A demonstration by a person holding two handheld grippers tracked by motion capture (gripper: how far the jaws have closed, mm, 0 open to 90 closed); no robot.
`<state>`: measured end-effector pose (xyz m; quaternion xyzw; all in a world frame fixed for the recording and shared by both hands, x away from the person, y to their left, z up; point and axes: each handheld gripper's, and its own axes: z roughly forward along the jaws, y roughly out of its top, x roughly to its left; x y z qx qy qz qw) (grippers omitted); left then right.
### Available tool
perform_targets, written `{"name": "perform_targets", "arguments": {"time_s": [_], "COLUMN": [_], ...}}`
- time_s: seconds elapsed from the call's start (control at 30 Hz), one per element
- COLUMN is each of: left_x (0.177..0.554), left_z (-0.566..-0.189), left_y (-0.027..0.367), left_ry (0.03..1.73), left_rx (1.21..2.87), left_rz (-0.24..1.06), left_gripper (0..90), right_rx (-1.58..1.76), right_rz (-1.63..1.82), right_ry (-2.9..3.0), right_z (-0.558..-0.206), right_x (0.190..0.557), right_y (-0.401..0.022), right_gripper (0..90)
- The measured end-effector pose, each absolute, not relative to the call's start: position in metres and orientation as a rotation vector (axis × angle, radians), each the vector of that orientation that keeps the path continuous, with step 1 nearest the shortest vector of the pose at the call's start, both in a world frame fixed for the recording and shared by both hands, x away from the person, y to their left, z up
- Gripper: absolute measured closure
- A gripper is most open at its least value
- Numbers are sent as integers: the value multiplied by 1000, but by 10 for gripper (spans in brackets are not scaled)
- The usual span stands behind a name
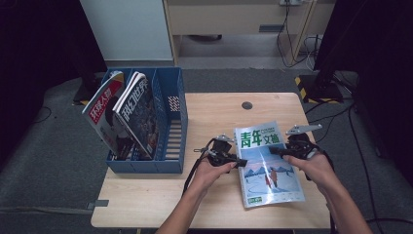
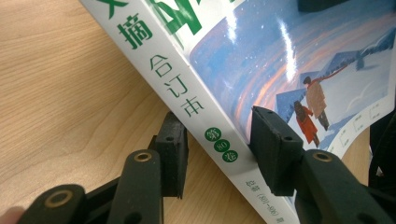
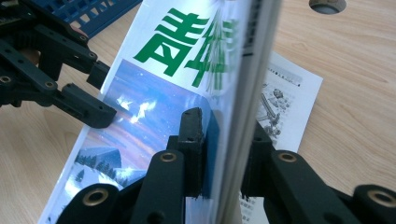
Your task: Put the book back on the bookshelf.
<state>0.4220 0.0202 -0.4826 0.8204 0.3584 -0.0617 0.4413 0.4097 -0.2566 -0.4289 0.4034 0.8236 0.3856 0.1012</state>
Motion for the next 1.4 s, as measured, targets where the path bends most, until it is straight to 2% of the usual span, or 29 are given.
{"name": "perform_targets", "arguments": {"time_s": [0.33,0.53,0.83,1.4], "left_x": [422,425,432,436], "left_z": [-480,-482,-486,-485], "left_y": [25,22,20,15], "left_ry": [879,884,911,898], "left_rx": [2044,2066,2085,2109], "left_rz": [-144,-148,-177,-168], "left_gripper": [597,602,601,600], "right_rx": [1227,1292,1371,1335], "right_rz": [1074,1048,1112,1041], "right_ry": [2435,2437,2426,2427], "right_z": [-442,-465,-487,-495], "right_x": [412,416,423,422], "right_y": [-258,-262,-267,-267], "right_gripper": [658,579,539,375]}}
